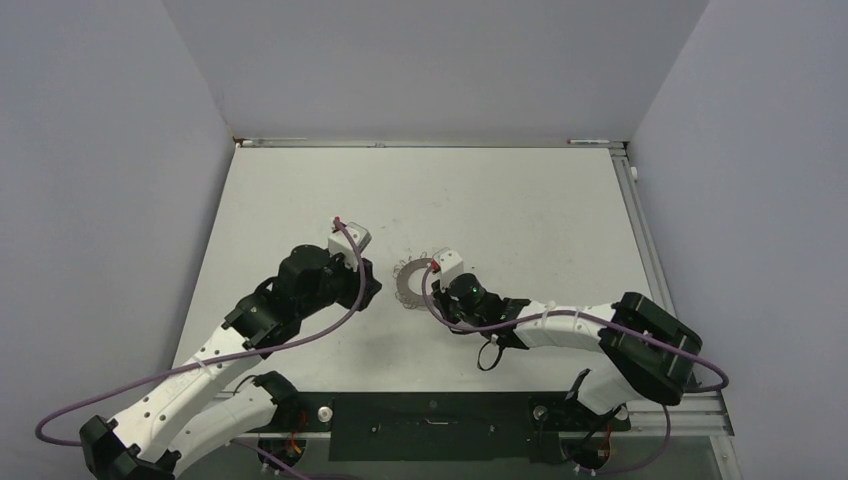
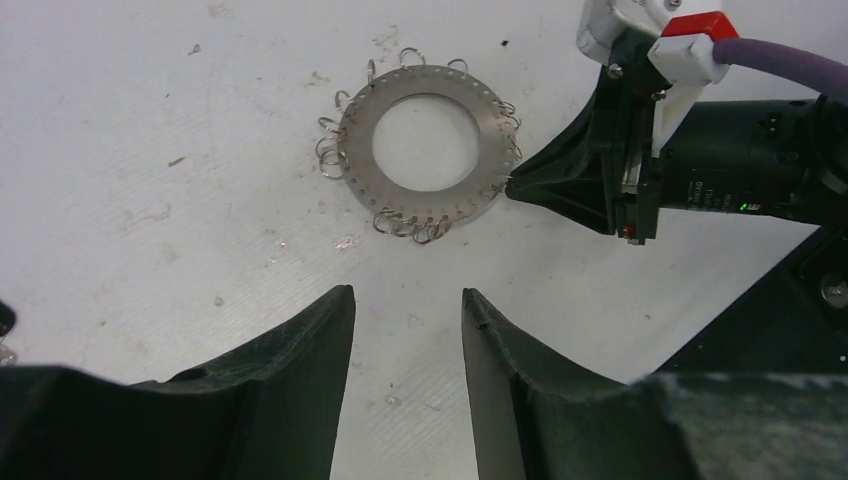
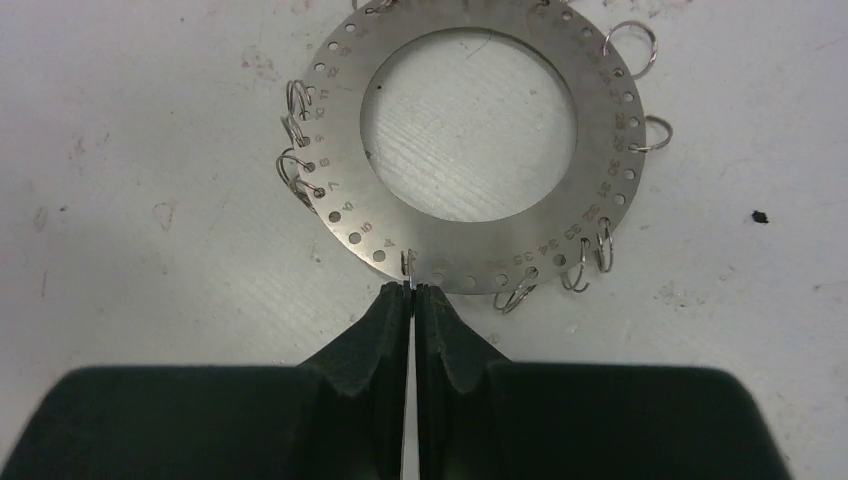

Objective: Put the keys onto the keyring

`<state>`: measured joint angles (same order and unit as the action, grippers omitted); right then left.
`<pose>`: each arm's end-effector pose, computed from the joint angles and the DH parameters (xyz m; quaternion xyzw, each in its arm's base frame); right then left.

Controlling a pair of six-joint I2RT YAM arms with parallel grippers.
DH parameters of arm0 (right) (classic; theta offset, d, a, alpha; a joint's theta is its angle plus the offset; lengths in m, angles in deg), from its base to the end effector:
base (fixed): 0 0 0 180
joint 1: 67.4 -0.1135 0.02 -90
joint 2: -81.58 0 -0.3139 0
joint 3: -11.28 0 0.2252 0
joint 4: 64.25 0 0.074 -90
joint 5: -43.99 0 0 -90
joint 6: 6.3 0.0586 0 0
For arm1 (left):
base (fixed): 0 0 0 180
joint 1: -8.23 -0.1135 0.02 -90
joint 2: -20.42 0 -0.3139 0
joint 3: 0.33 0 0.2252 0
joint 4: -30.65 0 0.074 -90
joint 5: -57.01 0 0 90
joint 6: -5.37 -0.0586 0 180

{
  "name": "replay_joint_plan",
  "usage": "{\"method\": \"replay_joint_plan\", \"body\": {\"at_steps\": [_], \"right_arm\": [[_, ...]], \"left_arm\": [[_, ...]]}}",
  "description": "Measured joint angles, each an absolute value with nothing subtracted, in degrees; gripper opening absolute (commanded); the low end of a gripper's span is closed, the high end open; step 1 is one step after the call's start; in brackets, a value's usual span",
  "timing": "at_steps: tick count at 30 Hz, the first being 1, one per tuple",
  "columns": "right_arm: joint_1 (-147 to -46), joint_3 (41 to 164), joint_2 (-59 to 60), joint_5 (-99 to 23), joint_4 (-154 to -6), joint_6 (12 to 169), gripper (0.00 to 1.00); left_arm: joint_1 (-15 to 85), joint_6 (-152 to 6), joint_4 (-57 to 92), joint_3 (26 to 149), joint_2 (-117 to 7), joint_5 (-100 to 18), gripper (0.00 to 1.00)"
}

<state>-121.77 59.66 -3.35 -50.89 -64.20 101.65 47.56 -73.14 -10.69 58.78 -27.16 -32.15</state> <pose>0.1669 0.2243 0.2133 -0.2606 0.8535 0.2346 0.3855 0.1119 -0.0906 0.3243 0.2046 0.8406 -0.2094 0.4556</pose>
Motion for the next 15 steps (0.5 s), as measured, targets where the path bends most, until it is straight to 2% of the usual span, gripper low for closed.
{"method": "replay_joint_plan", "body": {"at_steps": [15], "right_arm": [[-124.1,60.3,17.0,-51.4,-72.8,83.8,0.05]], "left_arm": [[47.9,-80.5,1.6,50.7,-15.2,-49.1,0.48]]}}
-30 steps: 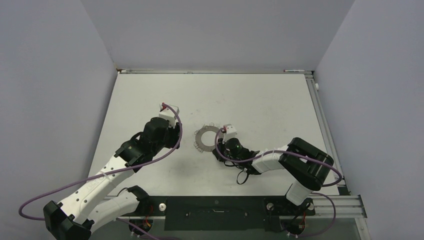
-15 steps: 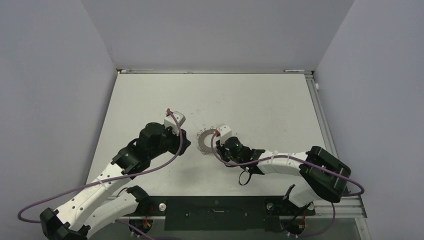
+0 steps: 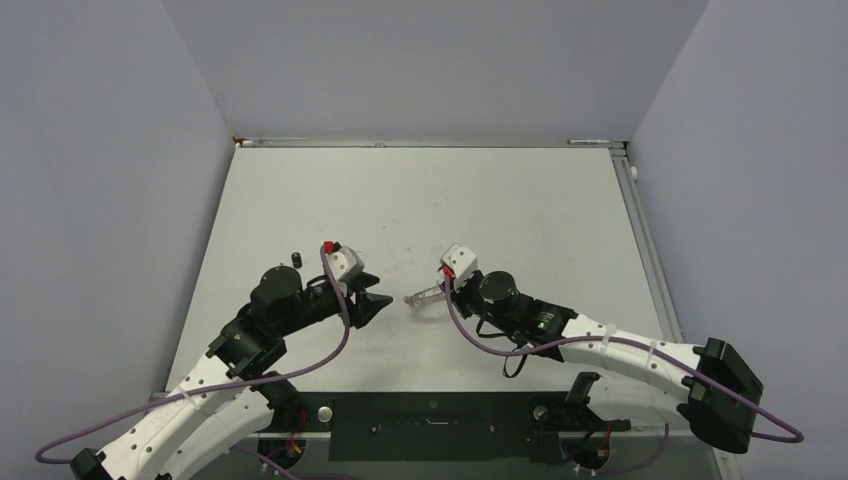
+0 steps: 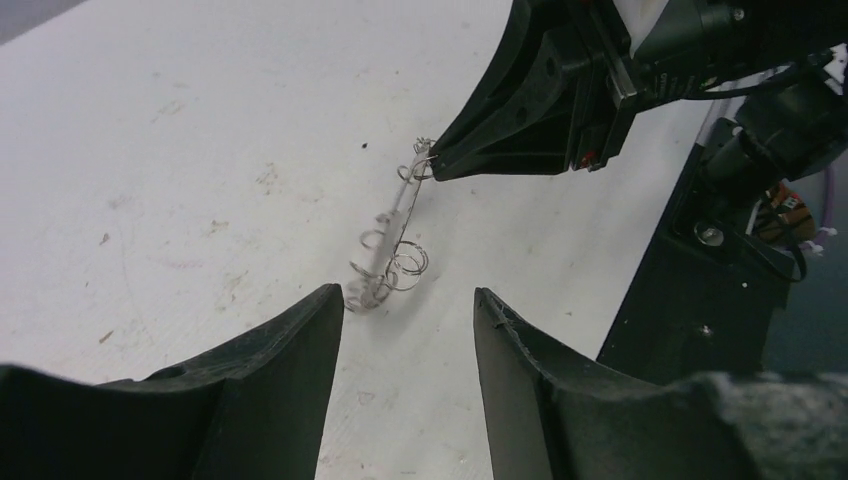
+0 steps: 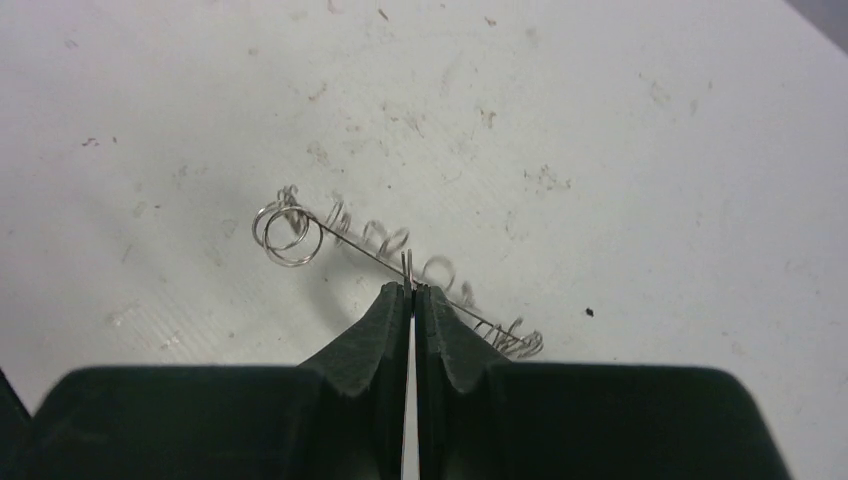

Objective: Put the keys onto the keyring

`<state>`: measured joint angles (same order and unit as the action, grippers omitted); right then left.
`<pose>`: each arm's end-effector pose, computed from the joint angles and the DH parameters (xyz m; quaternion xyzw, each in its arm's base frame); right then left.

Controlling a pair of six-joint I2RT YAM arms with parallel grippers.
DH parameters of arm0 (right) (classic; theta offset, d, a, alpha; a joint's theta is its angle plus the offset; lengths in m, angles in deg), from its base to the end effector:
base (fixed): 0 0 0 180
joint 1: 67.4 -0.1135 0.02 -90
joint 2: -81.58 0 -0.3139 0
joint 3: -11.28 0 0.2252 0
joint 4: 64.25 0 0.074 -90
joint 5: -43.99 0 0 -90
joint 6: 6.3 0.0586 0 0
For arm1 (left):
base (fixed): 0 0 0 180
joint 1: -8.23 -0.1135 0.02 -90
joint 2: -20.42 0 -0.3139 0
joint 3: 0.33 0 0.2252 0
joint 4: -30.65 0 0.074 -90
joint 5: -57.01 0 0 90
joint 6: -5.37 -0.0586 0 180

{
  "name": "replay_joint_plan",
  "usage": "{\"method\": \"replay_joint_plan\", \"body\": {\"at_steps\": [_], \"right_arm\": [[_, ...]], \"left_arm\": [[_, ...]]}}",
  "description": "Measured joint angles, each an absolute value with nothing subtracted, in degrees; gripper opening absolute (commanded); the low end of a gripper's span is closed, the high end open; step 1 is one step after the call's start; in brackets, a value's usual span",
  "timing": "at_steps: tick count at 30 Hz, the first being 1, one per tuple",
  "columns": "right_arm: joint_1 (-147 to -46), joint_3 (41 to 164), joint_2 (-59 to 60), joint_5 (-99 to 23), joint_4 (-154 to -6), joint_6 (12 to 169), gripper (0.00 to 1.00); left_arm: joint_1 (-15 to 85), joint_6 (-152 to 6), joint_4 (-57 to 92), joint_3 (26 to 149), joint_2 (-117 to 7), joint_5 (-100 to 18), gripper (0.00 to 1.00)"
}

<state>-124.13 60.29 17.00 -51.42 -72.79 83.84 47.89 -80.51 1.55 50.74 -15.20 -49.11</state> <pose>0.1269 0.1834 0.2825 -0.3747 0.7503 0.2238 0.4965 0.0732 -0.0818 0.3256 0.3201 0.7148 -0.3304 0.5267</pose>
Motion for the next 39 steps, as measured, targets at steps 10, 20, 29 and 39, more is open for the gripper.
{"method": "replay_joint_plan", "body": {"at_steps": [10,20,29,39], "right_arm": [[-127.2,63.5,24.4,-42.4,-76.7,78.2,0.05],[-136.8,69.0,23.9,-39.5,-83.7,73.0,0.05],[-141.4,72.7,23.4,-40.8,-88.2,71.9,0.05],[-143.3,74.5,23.4,-43.0,-90.6,71.1,0.05]], "left_arm": [[47.9,-85.5,5.9,50.4,-13.4,-59.7,0.39],[50.2,-90.1,5.5,50.7,-12.8,-67.6,0.38],[50.5,-90.9,6.0,49.7,-12.1,-72.8,0.34],[51.8,-90.6,6.7,47.6,-12.8,-74.1,0.28]]}}
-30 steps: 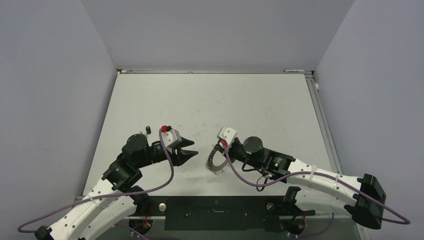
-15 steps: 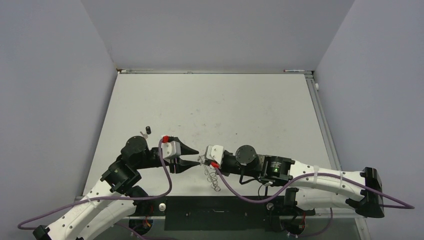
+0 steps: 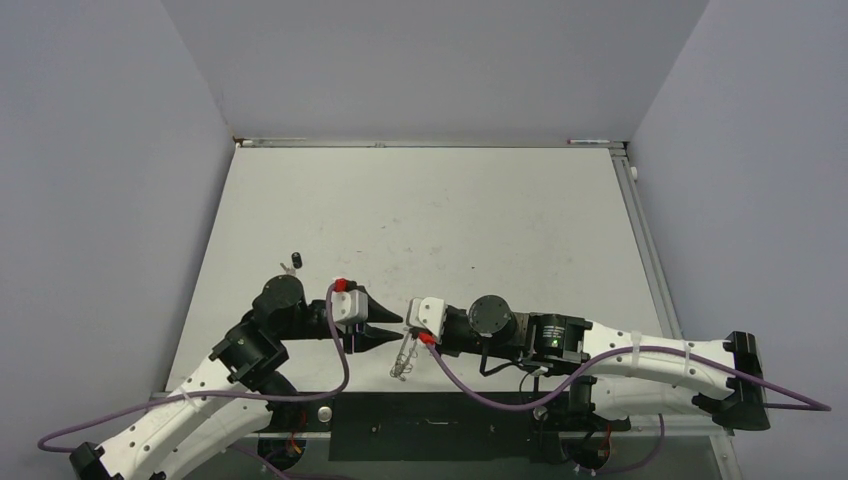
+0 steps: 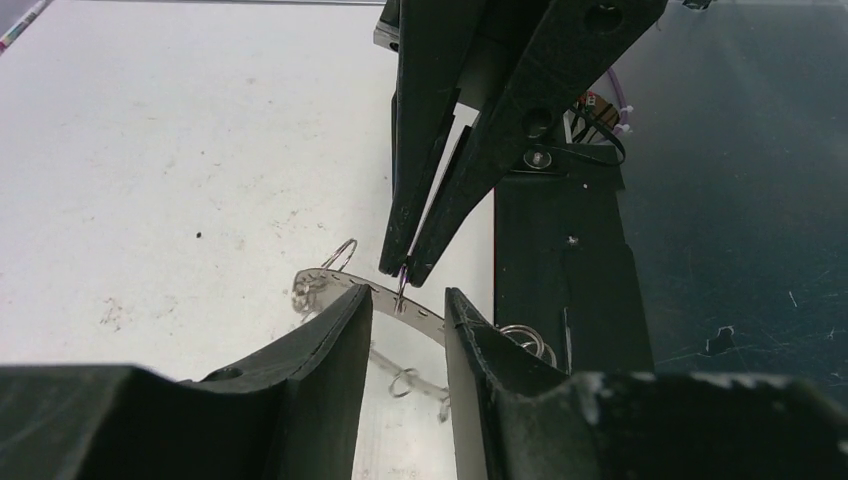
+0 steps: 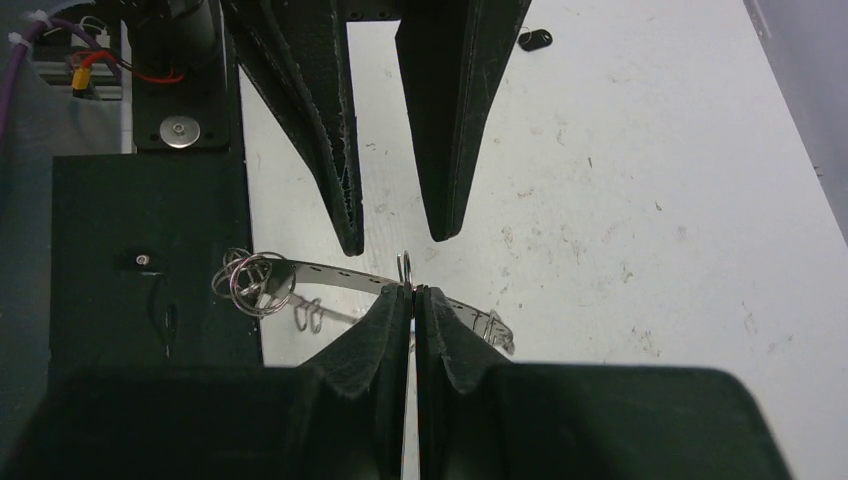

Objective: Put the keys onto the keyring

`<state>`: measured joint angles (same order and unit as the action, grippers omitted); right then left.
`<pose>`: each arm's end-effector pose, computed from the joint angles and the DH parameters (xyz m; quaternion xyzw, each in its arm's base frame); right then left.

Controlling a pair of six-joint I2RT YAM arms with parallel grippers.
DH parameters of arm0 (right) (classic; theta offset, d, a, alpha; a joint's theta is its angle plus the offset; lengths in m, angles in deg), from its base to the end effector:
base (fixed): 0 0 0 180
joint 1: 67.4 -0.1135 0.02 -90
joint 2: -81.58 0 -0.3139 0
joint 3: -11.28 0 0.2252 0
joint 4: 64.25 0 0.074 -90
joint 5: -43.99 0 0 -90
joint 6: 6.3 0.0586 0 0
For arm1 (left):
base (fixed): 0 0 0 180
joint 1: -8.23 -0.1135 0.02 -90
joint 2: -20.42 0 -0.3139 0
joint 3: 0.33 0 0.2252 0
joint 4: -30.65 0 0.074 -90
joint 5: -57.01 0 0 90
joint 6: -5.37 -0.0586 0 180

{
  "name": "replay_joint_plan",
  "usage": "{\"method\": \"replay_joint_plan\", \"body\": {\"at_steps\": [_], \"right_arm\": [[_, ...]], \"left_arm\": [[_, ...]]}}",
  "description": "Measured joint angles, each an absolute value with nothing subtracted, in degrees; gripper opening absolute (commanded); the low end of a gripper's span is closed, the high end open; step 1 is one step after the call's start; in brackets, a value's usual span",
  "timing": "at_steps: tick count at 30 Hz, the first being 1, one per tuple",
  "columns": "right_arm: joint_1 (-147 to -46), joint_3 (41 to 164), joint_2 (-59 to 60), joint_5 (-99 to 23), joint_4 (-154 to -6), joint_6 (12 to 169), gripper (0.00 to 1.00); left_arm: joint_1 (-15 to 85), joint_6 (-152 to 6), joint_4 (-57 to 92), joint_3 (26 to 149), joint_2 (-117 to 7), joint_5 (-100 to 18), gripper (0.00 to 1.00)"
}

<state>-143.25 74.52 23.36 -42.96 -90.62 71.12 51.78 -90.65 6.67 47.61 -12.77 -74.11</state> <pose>0.0465 0.1971 0.3518 -0.5865 0.5812 0.3144 0.4684 0.0399 -0.0911 0.3237 0.5056 0.5521 -0.4484 0.4884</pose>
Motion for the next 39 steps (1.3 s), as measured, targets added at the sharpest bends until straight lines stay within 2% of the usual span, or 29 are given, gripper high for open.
{"method": "replay_joint_plan", "body": {"at_steps": [11,21,35,37,39], "right_arm": [[-143.8,74.5,24.4,-43.0,-90.9,71.0,0.05],[-144.0,74.5,25.5,-42.5,-90.9,70.9,0.05],[-144.0,74.5,23.8,-42.1,-91.0,70.9,0.05],[-144.0,74.6,23.6,-42.1,-91.1,70.9,0.05],[-144.0,74.6,23.6,-42.2,-91.3,70.9,0.05]], "left_arm": [[52.5,-89.7,8.6,46.8,-15.1,-74.4,0.20],[52.9,-89.3,8.6,46.8,-16.6,-74.4,0.18],[54.5,-89.2,8.7,46.5,-15.9,-73.1,0.18],[54.7,-89.1,8.6,46.3,-15.9,-72.7,0.15],[54.8,-89.1,8.6,46.3,-16.0,-72.5,0.03]]}}
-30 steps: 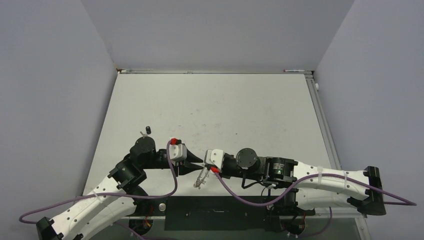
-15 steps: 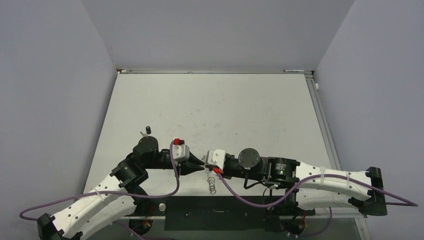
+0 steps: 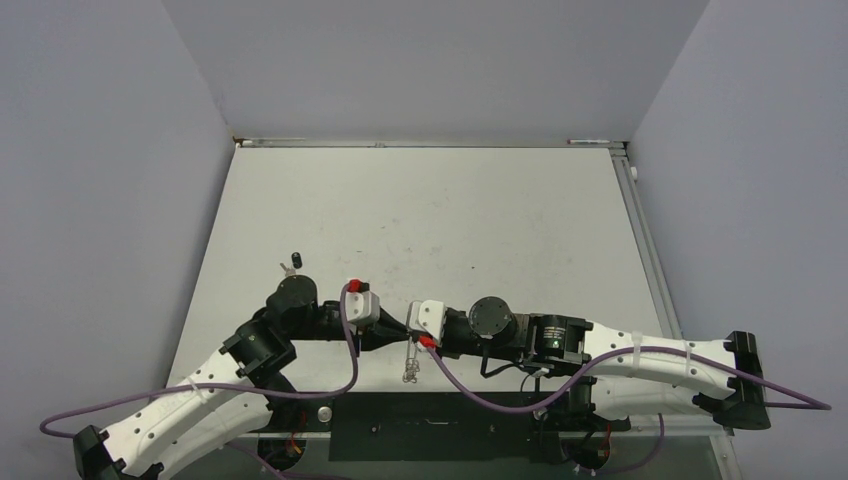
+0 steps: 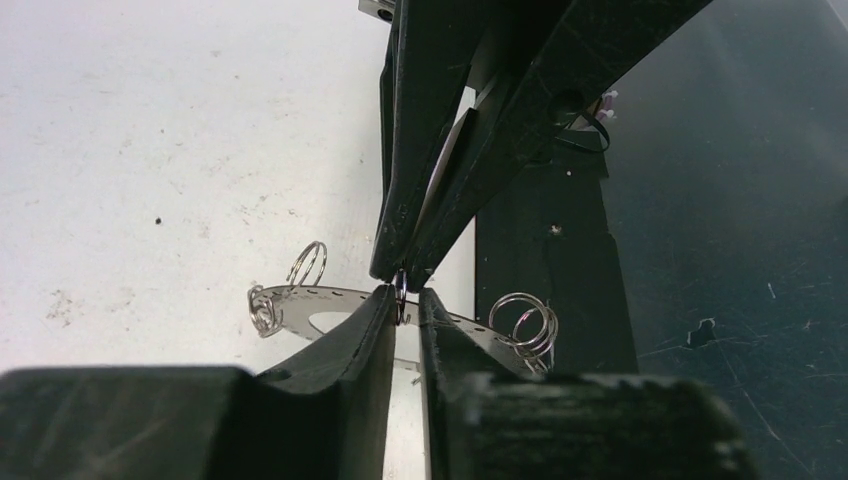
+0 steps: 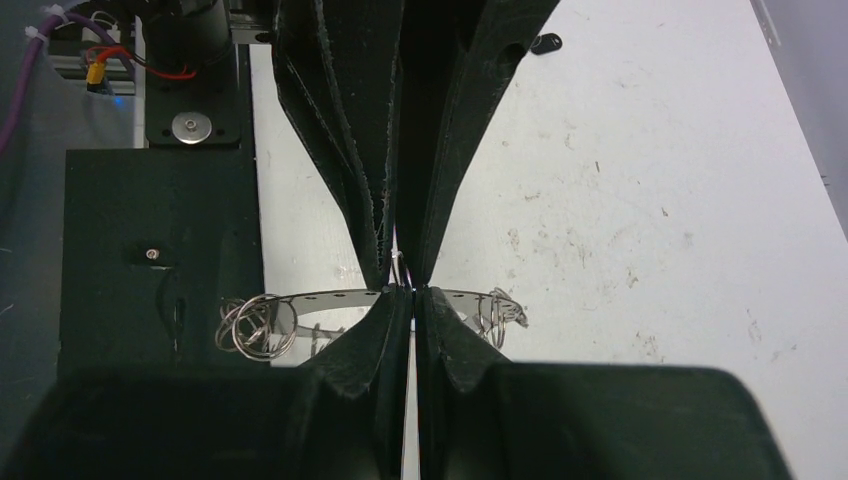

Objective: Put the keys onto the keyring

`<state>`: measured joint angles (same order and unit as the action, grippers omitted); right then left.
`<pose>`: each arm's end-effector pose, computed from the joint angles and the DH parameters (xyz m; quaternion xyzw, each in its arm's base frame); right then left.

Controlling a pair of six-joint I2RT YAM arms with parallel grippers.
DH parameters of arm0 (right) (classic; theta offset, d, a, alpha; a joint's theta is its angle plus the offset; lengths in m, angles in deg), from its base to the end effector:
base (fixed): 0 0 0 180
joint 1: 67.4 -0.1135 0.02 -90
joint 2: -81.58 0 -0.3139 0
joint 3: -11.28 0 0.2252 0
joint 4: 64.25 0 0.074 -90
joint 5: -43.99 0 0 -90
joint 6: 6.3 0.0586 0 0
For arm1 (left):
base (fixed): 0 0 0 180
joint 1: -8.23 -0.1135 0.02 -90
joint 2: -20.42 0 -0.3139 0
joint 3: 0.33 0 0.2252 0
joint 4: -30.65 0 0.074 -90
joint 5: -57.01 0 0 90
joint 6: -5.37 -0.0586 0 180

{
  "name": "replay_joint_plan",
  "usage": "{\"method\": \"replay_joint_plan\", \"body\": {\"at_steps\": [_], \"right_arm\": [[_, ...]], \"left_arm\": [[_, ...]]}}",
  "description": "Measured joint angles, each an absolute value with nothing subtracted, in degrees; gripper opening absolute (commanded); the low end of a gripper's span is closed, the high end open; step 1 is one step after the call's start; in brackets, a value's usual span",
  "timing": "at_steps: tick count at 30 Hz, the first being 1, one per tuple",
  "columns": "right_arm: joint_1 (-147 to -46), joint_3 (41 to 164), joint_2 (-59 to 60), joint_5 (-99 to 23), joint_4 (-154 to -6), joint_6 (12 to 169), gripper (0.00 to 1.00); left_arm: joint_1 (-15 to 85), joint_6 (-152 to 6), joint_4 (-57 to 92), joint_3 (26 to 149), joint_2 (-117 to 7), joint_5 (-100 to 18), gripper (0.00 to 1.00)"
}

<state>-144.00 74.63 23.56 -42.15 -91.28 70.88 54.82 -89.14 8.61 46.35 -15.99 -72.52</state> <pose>0.0428 0.1965 0.3517 -0.5953 0.5745 0.3201 0.4616 0.0455 -0.1024 0.3157 0.5074 0.5668 -0.4580 0.4599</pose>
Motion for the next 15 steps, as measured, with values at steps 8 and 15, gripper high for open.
{"method": "replay_joint_plan", "body": {"at_steps": [8,15], "right_arm": [[-144.0,74.6,23.7,-42.4,-91.8,70.9,0.14],[-144.0,73.7,28.0,-42.2,-87.4,72.6,0.56]], "left_arm": [[56.1,-89.6,8.0,46.3,-15.7,-70.8,0.00],[55.7,-89.5,9.1,45.2,-7.7,-67.3,0.00]]}}
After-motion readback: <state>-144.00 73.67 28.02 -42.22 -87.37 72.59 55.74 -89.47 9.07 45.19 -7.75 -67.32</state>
